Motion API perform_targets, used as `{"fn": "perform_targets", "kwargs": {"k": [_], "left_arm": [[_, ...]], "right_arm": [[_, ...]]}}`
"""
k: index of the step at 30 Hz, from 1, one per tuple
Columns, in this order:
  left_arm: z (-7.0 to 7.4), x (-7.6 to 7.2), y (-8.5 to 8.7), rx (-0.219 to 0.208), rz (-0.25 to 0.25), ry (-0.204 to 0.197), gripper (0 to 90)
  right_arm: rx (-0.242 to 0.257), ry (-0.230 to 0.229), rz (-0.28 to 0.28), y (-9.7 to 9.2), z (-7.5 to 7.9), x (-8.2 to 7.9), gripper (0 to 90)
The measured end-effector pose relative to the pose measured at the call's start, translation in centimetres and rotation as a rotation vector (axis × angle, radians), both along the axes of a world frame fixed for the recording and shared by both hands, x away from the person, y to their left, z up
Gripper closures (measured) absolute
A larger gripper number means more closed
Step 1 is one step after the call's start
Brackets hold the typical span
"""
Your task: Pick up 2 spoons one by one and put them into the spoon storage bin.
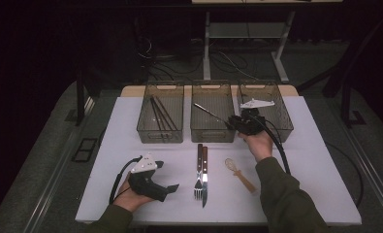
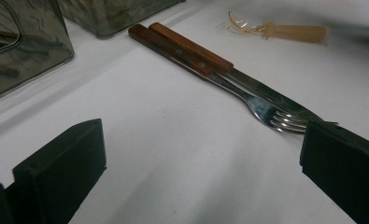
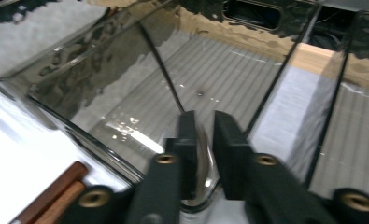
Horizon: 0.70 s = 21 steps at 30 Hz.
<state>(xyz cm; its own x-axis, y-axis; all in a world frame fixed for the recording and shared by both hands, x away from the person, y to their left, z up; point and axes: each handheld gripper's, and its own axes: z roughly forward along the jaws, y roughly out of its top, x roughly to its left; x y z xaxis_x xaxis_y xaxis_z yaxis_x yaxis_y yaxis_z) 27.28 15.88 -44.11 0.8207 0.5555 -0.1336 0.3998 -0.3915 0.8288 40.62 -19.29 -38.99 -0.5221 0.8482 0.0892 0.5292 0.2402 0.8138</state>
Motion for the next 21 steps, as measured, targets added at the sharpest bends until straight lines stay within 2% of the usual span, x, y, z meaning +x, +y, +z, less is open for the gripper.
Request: {"fn": "perform_targets", "kwargs": {"k": [2,9,12,16,21], "left_arm": [[0.0,0.0,0.0,0.000,0.000,0.000,0.0],[0.0,0.0,0.0,0.001,-0.001,0.001,0.0],[0.0,0.0,0.0,0.005,-0.002,0.002,0.0],[0.0,0.0,0.0,0.000,0.000,0.002,0.0],[0.0,0.0,-0.1,-0.008,-0.003,0.003,0.0]], "right_arm": [[0.003,-0.005,-0.002,0.0,0.1,-0.1,67.4],[0.059,0.007,0.008,-0.8,0.6,-0.7,53.0],[0.074,0.018,0.032,-1.4,0.7,-1.2,48.7],[0.064,0.042,0.064,-2.1,0.5,-2.1,41.5],[0.079,0.060,0.106,-3.3,0.0,-3.0,38.6]]}}
